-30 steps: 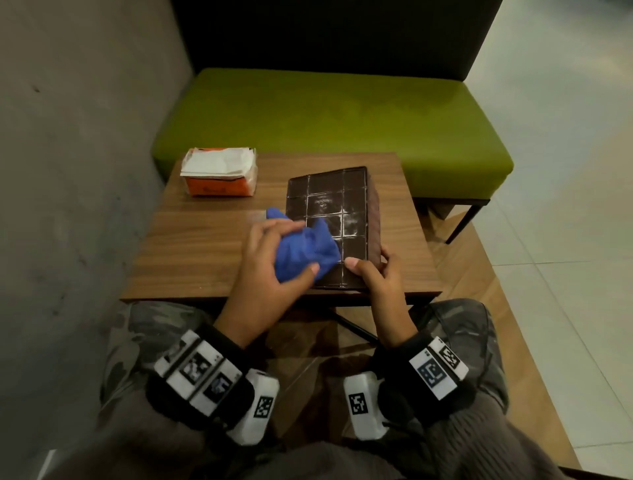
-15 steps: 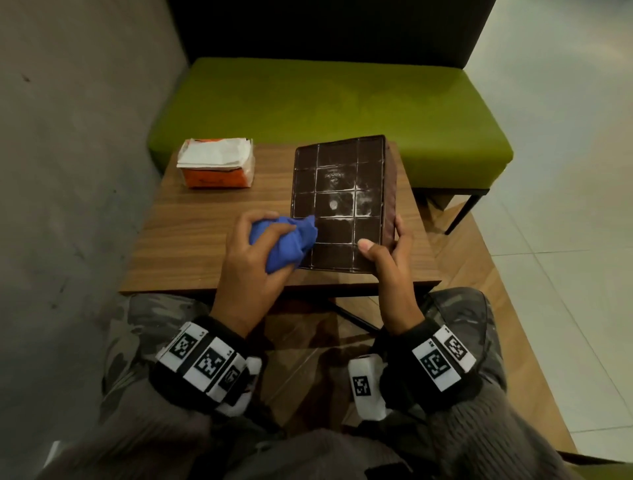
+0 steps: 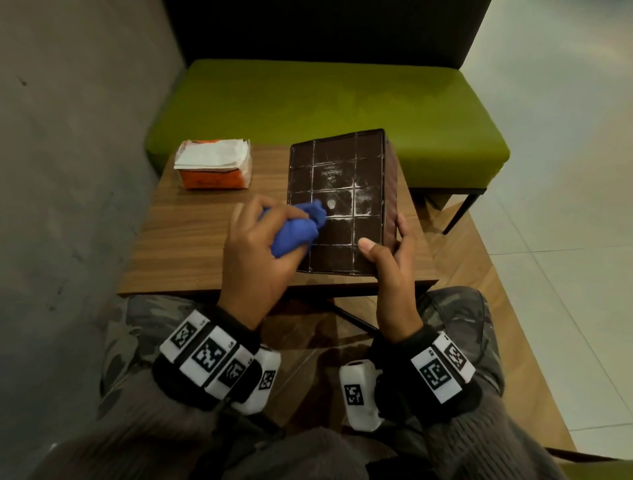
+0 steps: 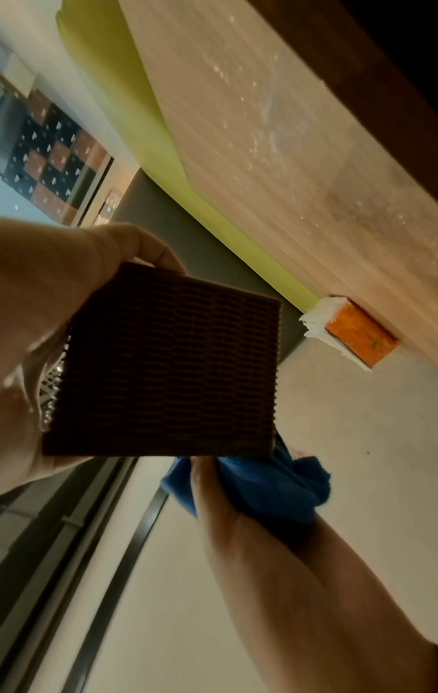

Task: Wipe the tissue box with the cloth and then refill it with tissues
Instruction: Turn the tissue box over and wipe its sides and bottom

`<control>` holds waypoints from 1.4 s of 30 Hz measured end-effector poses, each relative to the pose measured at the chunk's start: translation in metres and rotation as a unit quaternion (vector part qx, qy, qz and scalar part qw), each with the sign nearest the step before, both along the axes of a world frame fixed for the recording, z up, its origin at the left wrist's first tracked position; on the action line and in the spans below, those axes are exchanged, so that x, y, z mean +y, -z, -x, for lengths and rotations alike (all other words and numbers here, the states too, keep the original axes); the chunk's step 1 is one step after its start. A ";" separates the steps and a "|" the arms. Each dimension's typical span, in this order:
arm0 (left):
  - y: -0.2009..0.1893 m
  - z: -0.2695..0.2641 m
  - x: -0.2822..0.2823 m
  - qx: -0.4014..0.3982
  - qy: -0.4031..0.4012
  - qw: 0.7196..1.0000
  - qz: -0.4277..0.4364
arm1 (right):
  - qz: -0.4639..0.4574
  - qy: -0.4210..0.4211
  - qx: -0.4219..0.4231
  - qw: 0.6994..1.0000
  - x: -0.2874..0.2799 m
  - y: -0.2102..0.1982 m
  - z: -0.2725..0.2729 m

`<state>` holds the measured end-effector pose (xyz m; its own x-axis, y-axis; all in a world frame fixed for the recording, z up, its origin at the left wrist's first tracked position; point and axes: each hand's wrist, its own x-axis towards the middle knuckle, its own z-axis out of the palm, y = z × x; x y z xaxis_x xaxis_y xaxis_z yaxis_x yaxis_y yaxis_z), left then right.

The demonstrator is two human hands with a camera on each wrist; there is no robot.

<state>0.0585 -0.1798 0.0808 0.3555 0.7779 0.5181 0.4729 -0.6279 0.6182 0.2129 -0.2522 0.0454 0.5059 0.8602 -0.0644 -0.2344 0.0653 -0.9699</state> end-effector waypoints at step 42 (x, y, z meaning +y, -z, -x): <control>0.004 0.000 -0.010 0.025 0.054 0.998 0.034 | 0.096 0.064 -0.118 0.986 0.006 0.000 0.021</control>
<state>0.0586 -0.1896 0.0771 0.4634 0.7662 0.4451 0.4366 -0.6345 0.6378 0.1920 -0.2463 0.0454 0.6293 0.7723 -0.0874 -0.0028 -0.1102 -0.9939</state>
